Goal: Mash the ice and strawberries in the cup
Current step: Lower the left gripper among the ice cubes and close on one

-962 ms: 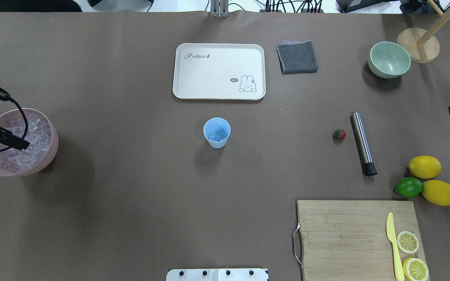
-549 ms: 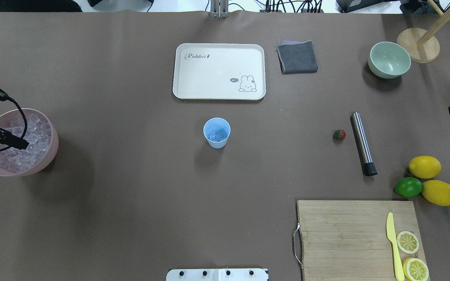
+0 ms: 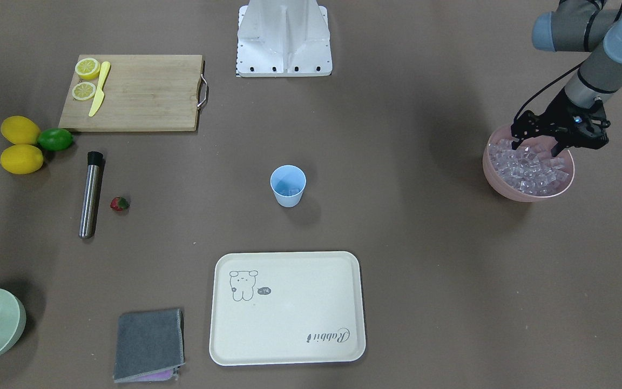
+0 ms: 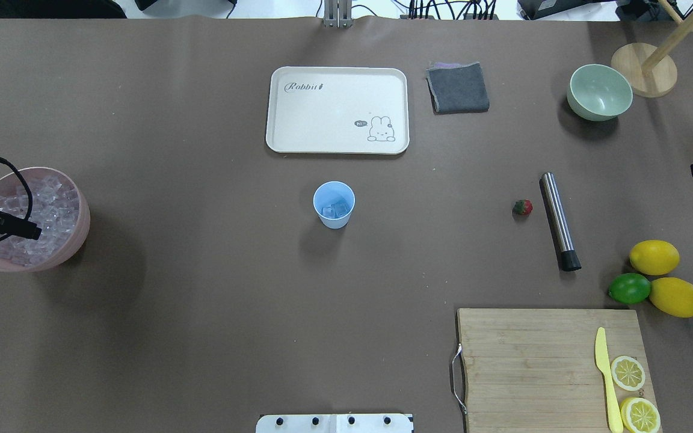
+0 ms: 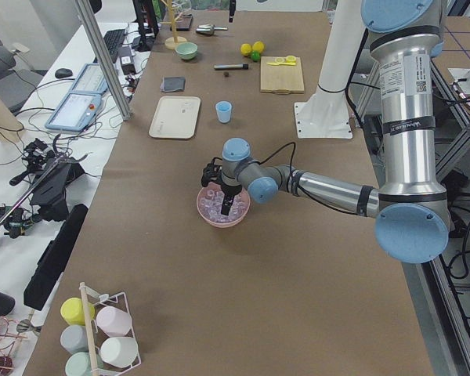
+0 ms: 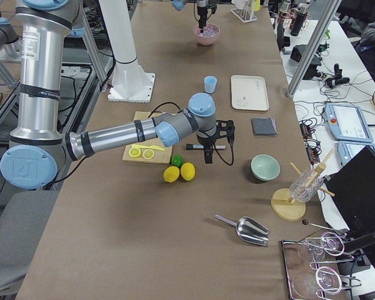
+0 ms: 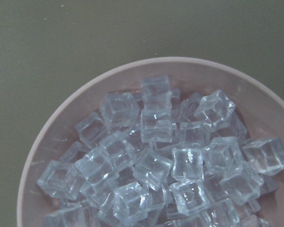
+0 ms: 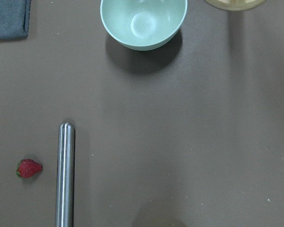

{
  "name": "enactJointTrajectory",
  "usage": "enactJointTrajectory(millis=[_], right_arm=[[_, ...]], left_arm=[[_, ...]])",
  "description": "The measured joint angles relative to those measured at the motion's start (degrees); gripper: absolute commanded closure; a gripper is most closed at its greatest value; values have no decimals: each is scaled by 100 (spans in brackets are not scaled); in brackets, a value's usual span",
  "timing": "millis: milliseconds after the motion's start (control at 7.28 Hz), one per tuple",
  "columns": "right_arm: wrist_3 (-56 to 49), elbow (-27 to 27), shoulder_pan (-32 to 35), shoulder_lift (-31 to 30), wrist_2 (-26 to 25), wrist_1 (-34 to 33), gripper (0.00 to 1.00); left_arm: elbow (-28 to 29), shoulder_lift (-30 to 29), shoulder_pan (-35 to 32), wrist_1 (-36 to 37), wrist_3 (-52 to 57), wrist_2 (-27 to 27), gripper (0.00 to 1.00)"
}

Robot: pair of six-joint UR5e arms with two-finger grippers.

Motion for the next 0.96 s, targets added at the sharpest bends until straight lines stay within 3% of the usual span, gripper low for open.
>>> enactJointTrajectory(millis=[275, 687, 962], right_arm=[[-3, 3, -2, 0, 0, 0, 0], [2, 4, -3, 0, 0, 0, 0], [3, 4, -3, 0, -8, 0, 0]], left_arm=[[4, 31, 235, -209, -550, 44, 5], [7, 300, 376, -493, -771, 73, 34], [1, 393, 416, -630, -1046, 74, 38]])
